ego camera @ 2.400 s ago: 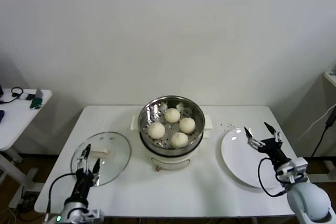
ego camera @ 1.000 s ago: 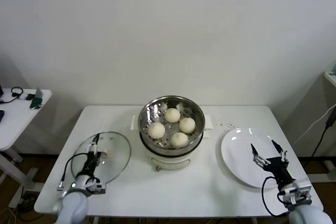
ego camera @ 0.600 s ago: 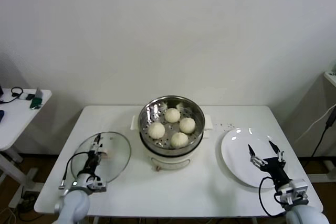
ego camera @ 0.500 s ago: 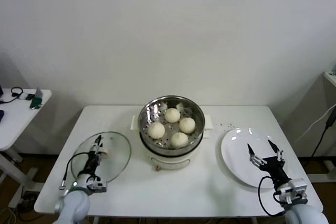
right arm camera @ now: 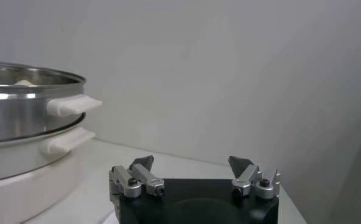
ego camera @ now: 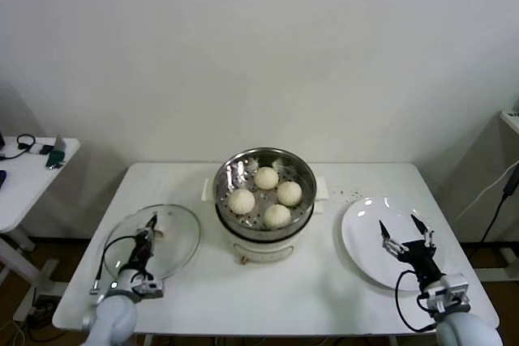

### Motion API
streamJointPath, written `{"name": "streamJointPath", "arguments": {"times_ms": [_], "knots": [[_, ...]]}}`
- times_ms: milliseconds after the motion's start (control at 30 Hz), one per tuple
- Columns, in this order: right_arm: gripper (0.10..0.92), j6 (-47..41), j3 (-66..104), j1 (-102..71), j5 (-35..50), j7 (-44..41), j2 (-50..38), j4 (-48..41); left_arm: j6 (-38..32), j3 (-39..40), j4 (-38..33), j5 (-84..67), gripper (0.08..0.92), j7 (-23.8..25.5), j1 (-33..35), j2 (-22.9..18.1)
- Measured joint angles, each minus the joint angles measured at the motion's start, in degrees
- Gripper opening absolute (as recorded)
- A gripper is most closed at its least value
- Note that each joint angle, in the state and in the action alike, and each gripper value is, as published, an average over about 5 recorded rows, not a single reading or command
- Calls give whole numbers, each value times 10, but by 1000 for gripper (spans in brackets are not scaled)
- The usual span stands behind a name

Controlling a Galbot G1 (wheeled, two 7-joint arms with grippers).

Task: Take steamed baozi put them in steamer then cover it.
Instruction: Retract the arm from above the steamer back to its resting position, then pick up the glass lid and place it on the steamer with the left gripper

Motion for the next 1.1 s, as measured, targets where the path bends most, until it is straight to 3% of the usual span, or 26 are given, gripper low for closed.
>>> {"name": "streamJointPath", "arguments": {"times_ms": [567,1100], "knots": [[823,2,-15,38,9,-1,-32,-31,101,-18,-165,-54,150,-6,75,56],[823,3,-45,89,2,-1,-48,-63,246,34,-352,-144,150,21,71,174]]}}
